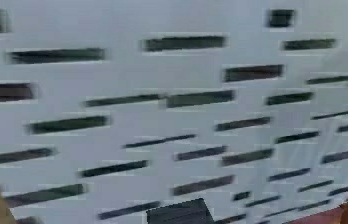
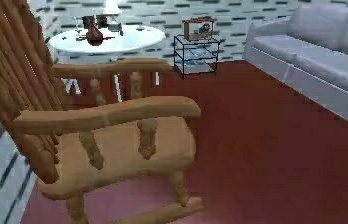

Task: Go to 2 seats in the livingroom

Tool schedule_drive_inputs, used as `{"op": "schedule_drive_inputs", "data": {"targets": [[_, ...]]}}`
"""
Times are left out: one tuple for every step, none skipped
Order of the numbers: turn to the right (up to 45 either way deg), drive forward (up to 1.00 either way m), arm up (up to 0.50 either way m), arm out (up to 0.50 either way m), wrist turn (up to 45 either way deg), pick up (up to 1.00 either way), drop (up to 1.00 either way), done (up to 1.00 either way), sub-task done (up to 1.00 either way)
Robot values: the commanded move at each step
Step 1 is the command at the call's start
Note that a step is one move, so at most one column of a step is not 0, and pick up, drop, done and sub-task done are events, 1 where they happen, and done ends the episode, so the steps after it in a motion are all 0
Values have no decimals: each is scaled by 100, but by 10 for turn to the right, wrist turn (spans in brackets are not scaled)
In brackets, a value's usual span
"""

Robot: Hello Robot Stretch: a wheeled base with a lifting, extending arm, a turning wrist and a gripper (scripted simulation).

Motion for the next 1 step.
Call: {"op": "schedule_drive_inputs", "data": {"targets": [[450,0,0,0,0,0,0,0,0]]}}
